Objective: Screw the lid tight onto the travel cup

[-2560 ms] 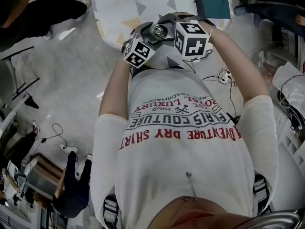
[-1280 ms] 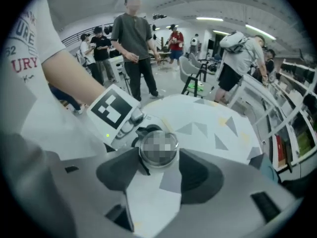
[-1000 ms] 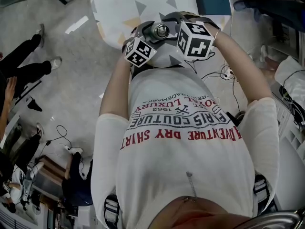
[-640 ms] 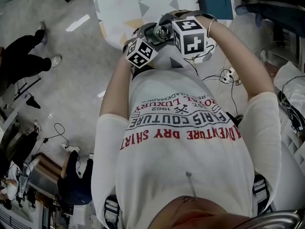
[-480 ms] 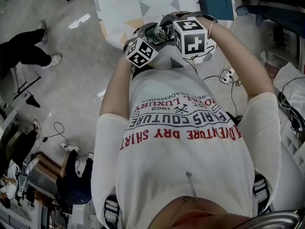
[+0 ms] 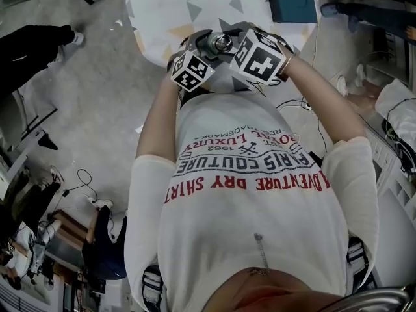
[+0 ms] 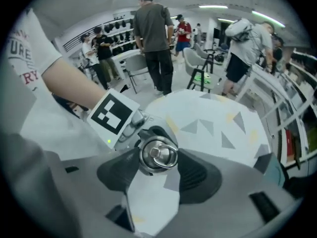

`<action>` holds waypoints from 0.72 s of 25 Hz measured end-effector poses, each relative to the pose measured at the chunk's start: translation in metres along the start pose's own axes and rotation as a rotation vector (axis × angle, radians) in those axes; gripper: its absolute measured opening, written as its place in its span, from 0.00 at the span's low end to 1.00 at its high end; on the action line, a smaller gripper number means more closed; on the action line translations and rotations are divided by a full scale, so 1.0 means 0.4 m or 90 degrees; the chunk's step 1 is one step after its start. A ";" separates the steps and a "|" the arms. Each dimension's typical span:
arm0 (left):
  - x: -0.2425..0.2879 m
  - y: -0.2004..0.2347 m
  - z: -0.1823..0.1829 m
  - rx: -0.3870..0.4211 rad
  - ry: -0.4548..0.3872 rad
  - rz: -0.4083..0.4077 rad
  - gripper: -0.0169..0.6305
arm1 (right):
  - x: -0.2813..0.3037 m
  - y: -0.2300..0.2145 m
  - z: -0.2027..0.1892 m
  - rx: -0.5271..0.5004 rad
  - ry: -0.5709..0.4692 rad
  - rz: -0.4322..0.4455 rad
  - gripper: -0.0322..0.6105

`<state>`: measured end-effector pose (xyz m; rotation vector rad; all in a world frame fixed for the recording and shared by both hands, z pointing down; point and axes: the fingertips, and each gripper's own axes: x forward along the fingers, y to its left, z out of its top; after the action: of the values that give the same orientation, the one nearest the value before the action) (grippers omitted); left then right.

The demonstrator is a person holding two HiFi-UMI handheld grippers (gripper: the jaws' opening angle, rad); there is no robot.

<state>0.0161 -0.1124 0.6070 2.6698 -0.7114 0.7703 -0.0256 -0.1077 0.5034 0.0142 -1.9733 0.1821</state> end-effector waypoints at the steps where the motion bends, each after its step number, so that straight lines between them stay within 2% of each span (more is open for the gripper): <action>1: 0.000 0.002 -0.001 0.000 0.000 0.000 0.62 | 0.001 -0.003 0.000 0.033 -0.006 -0.012 0.44; 4: 0.002 0.002 -0.004 -0.001 0.000 0.001 0.62 | 0.003 -0.009 -0.003 0.118 -0.017 -0.046 0.44; 7: 0.002 -0.001 -0.004 -0.003 0.002 0.001 0.62 | 0.000 -0.010 -0.004 0.130 -0.027 -0.060 0.44; 11: 0.002 -0.003 -0.001 -0.003 0.002 -0.002 0.62 | -0.009 0.000 -0.012 0.061 -0.018 -0.032 0.44; 18: 0.003 0.000 0.001 -0.006 -0.004 -0.003 0.62 | -0.014 0.005 -0.032 -0.140 0.050 0.026 0.45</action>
<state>0.0172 -0.1129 0.6074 2.6654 -0.7091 0.7552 -0.0118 -0.1044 0.5029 -0.1735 -1.9065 -0.0095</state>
